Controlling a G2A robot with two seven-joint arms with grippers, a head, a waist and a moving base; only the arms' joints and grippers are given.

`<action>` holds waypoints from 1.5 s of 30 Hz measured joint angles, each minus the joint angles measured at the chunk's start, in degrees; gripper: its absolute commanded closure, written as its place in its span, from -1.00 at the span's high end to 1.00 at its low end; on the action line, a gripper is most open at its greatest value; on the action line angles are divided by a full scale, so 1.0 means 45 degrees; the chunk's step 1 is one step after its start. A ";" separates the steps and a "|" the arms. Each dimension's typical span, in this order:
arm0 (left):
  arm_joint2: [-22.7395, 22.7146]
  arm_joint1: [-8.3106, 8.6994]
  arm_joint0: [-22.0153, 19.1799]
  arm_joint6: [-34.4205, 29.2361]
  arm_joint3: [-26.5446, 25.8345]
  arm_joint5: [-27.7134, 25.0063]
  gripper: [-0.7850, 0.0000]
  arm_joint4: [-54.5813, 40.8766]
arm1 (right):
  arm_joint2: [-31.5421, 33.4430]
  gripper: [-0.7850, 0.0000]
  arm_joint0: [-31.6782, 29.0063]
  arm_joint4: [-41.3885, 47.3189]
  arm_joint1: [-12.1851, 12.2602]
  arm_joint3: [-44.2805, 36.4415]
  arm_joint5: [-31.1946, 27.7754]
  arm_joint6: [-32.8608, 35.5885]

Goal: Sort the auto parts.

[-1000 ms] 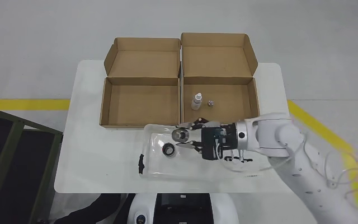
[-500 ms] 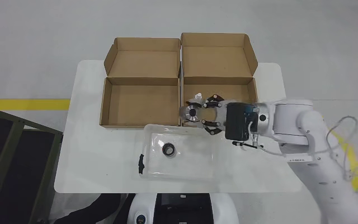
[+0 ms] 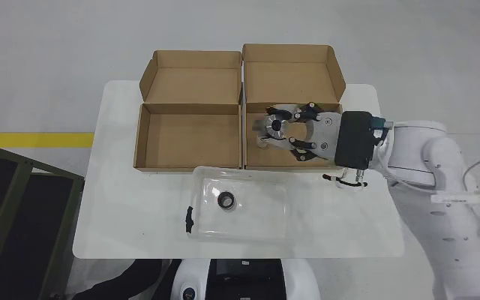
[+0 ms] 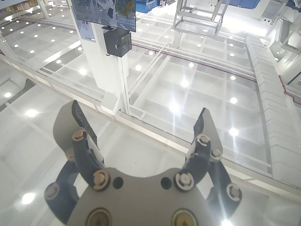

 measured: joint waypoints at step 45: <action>0.0000 0.0000 0.0000 0.0000 0.0000 0.0000 1.00 0.0000 | -0.4716 -1.00 0.1658 -0.0519 -0.0889 0.2281 0.0281 0.2229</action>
